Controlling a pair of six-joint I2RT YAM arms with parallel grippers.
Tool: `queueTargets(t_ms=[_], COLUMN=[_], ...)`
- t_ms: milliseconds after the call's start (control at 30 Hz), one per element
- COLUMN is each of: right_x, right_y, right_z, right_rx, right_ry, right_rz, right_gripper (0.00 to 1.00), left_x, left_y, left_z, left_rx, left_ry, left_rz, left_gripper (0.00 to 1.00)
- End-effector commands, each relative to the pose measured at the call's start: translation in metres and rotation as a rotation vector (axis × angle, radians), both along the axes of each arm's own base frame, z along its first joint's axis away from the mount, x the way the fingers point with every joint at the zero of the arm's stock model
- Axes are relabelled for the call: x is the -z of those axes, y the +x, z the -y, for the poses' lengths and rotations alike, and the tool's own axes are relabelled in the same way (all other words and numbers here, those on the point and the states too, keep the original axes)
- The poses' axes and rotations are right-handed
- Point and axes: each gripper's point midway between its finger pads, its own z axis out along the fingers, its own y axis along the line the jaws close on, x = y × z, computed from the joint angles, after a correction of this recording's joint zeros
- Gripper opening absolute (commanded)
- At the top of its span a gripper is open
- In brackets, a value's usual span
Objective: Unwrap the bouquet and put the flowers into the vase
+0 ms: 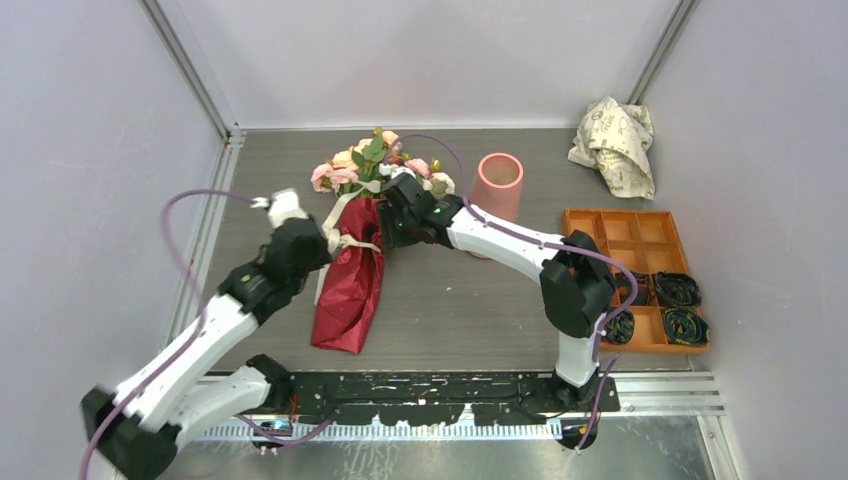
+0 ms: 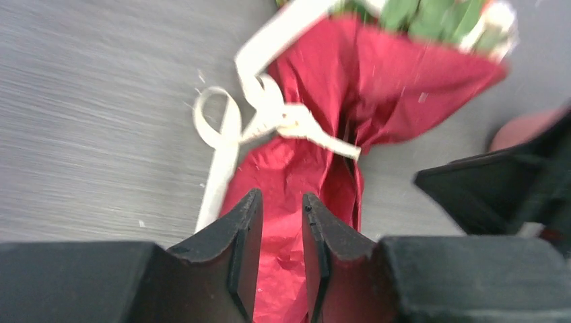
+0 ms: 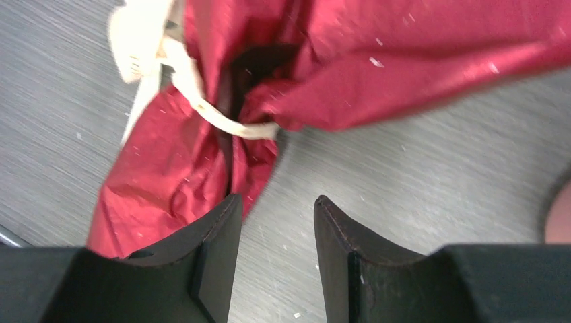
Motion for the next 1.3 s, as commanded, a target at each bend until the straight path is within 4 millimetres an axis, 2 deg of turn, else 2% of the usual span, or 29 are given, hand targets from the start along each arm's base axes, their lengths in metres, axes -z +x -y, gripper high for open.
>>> queueTargets(t_ms=[0, 33, 100, 233, 367, 533, 633, 767, 833, 933, 1033, 1267], right_x=[-0.035, -0.036, -0.027, -0.008, 0.012, 0.03, 0.03, 0.018, 0.013, 0.001, -0.007, 0.016], right_y=[0.006, 0.004, 0.004, 0.007, 0.014, 0.022, 0.029, 0.033, 0.035, 0.033, 0.034, 0.043], right_z=[-0.05, -0.058, -0.069, -0.08, -0.079, -0.07, -0.065, -0.06, -0.056, -0.051, -0.05, -0.052], right_rx=[-0.141, -0.166, -0.196, -0.234, -0.24, -0.239, -0.226, -0.218, -0.211, -0.204, -0.2, -0.198], right_ry=[0.073, 0.054, -0.031, -0.151, -0.215, -0.308, -0.354, -0.368, -0.377, -0.37, -0.356, -0.411], right_rz=[0.088, 0.1, 0.129, 0.152, 0.15, 0.169, 0.192, 0.231, 0.246, 0.263, 0.284, 0.279], right_gripper=[0.49, 0.49, 0.49, 0.45, 0.42, 0.42, 0.43, 0.44, 0.45, 0.45, 0.48, 0.48], left_x=[-0.097, -0.108, -0.118, -0.116, -0.106, -0.098, -0.086, -0.06, -0.044, -0.02, -0.001, 0.016], left_y=[-0.03, -0.038, -0.049, -0.06, -0.06, -0.056, -0.053, -0.053, -0.054, -0.057, -0.058, -0.058], left_z=[-0.07, -0.079, -0.092, -0.101, -0.096, -0.078, -0.064, -0.046, -0.039, -0.034, -0.028, -0.017], left_rx=[-0.251, -0.271, -0.296, -0.316, -0.295, -0.222, -0.169, -0.135, -0.127, -0.13, -0.113, -0.099], left_ry=[-0.025, -0.026, -0.021, -0.009, -0.007, -0.045, -0.081, -0.153, -0.188, -0.215, -0.22, -0.252], left_rz=[0.263, 0.29, 0.313, 0.287, 0.252, 0.227, 0.202, 0.147, 0.121, 0.085, 0.05, -0.002], left_gripper=[0.3, 0.33, 0.35, 0.35, 0.35, 0.34, 0.34, 0.31, 0.25, 0.2, 0.19, 0.17])
